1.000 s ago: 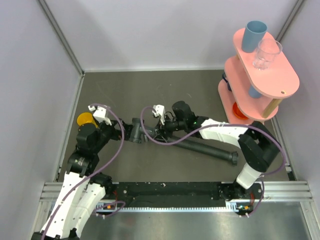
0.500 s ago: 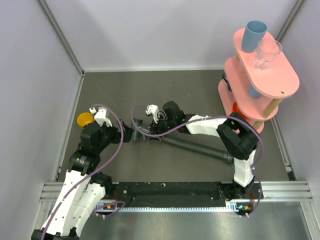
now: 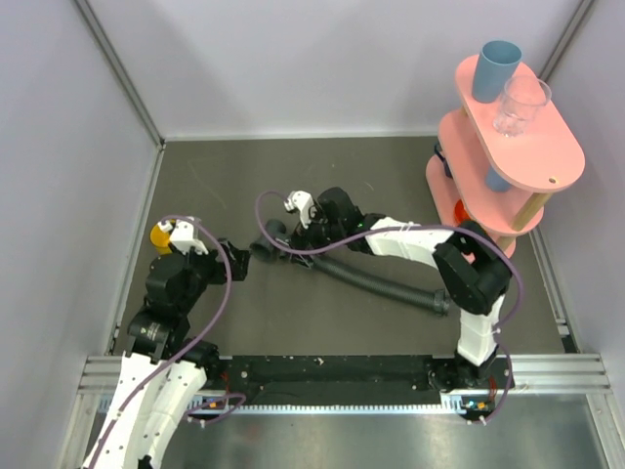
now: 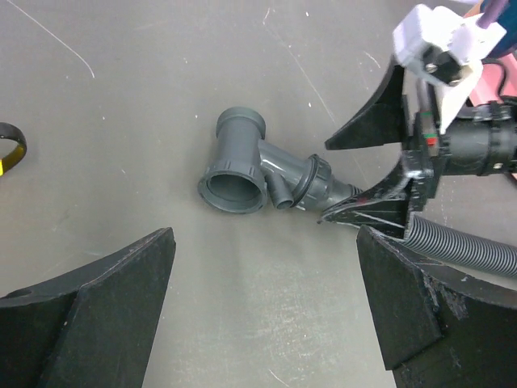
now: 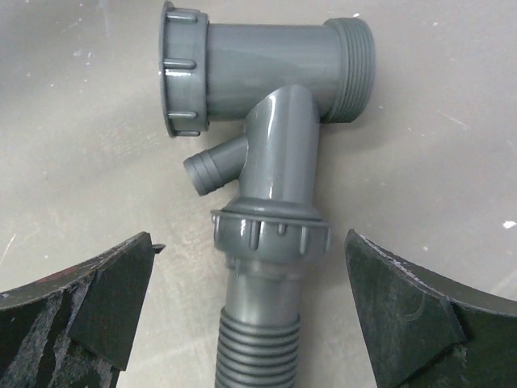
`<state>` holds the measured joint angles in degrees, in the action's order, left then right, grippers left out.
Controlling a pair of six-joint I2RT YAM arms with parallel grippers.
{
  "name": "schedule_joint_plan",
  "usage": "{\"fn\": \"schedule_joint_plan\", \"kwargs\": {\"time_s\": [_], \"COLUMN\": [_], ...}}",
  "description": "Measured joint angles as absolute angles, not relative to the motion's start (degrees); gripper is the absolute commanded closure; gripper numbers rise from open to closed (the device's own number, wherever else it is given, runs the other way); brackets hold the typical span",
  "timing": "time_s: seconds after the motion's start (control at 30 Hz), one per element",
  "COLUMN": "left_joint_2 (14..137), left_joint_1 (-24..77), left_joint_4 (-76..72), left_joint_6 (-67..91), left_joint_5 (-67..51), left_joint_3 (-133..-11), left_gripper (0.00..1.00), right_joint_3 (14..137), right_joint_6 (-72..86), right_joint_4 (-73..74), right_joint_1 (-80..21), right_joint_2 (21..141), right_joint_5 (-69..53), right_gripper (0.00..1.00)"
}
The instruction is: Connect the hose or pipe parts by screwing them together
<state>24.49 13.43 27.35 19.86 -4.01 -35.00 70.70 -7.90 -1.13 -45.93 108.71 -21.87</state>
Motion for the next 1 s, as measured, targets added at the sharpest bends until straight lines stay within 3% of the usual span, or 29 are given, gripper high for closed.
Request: {"fn": "schedule_joint_plan", "kwargs": {"time_s": [0.13, 0.33, 0.6, 1.0], "left_joint_2": [22.8, 20.7, 14.9, 14.8], "left_joint_1": [13.4, 13.4, 13.4, 13.4], "left_joint_4": [27.0, 26.2, 21.2, 19.3], "left_joint_6": [19.7, 19.5, 19.6, 19.5], "left_joint_5": [-4.0, -8.0, -15.8, -17.1], "left_joint_3": [-35.0, -35.0, -32.9, -31.5], "left_gripper": [0.01, 0.01, 0.01, 0.01], "right_joint_3": [69.5, 66.9, 53.6, 42.3], "right_joint_6": [-7.2, -2.5, 7.7, 17.0], "right_joint_4": [2.6, 8.6, 11.1, 14.5], "right_joint_1": [-46.0, -46.0, -46.7, -46.7], "right_joint_2": [101.9, 82.5, 59.9, 52.7], "right_joint_5": [-18.0, -11.0, 2.0, 11.9], "right_gripper": [0.01, 0.01, 0.01, 0.01]}}
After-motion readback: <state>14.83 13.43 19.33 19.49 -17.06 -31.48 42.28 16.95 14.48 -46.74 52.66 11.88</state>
